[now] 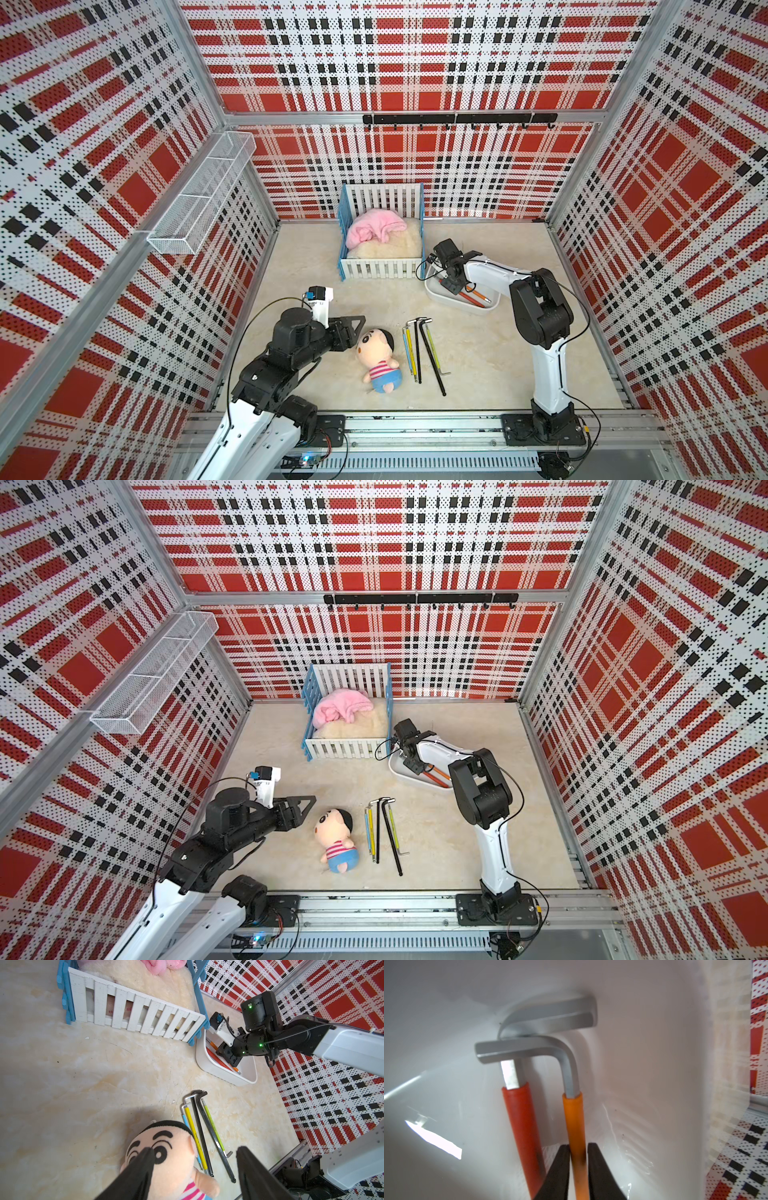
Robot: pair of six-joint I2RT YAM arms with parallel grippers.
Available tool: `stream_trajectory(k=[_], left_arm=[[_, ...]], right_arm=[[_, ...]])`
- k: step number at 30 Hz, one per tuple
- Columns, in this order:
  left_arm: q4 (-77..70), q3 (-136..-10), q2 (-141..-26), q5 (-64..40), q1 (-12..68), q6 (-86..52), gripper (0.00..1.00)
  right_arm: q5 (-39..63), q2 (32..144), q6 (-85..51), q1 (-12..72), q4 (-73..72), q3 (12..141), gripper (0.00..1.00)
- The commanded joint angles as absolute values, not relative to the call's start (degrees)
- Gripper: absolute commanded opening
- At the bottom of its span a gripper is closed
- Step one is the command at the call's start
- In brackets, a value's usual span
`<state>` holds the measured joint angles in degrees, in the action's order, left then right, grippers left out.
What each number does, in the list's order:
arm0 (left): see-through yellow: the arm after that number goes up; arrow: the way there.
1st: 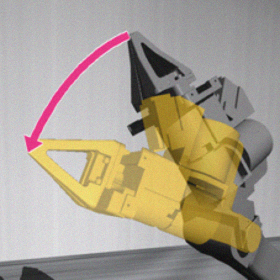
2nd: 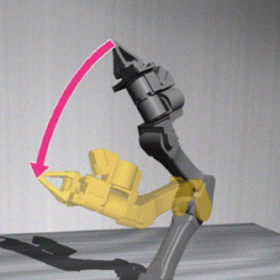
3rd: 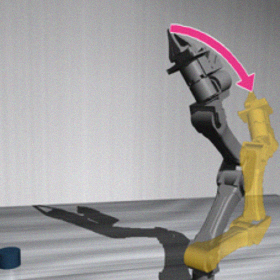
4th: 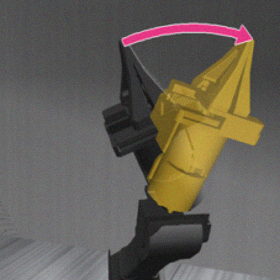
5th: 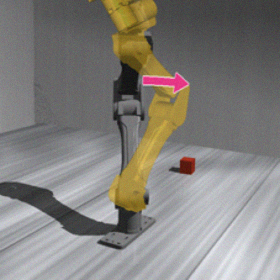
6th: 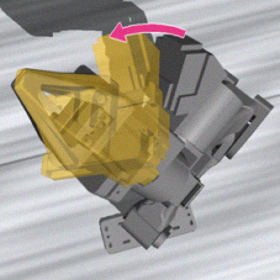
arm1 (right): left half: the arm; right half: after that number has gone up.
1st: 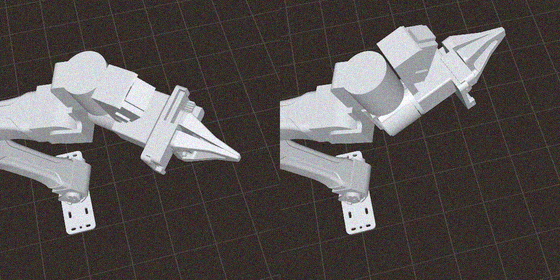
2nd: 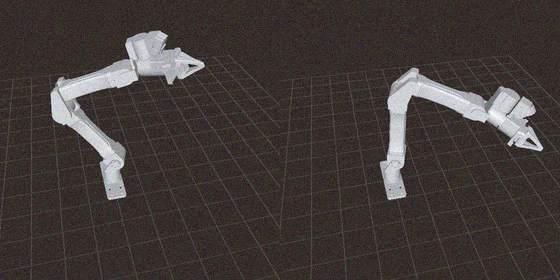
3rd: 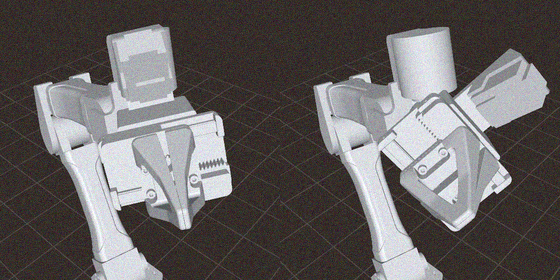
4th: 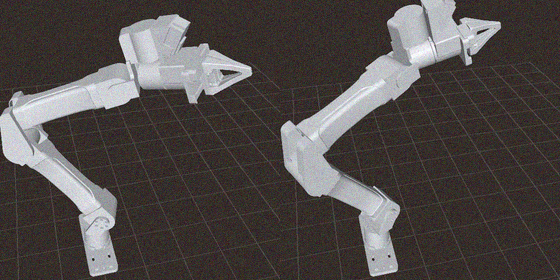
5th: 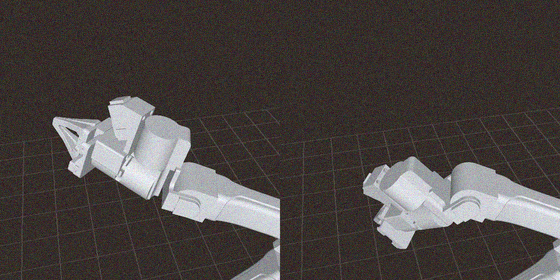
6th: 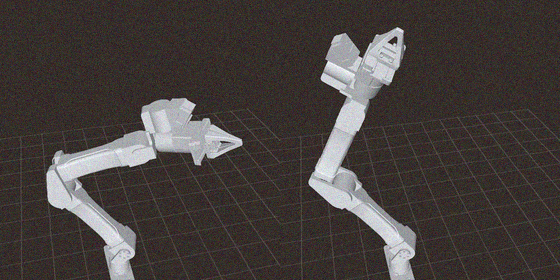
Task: Put the hex key on the desktop into the storage box
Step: Place the Allen key in the storage box.
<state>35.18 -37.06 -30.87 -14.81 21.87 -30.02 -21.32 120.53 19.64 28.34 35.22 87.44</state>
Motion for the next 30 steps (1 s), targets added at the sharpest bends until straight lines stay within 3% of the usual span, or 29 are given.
stream_trajectory(k=[1, 16, 19, 30], left_arm=[[34.28, -37.71, -30.62, -15.40, 21.42, -29.10, 0.68], [34.28, -37.71, -29.44, -14.94, 21.50, -29.36, 0.68], [34.29, -37.71, -29.29, -15.01, 21.60, -29.36, 0.68], [34.28, -37.79, -29.26, -15.03, 22.67, -29.19, 0.68]], right_arm=[[-19.78, 119.64, 16.67, 28.25, 36.00, 89.77, 0.29], [-16.77, 112.34, 8.70, 28.92, 36.83, 95.02, 0.36], [-19.16, 111.19, 3.47, 30.21, 38.19, 95.89, 0.43], [-15.29, 103.30, -22.10, 38.19, 47.08, 92.14, 0.44]])
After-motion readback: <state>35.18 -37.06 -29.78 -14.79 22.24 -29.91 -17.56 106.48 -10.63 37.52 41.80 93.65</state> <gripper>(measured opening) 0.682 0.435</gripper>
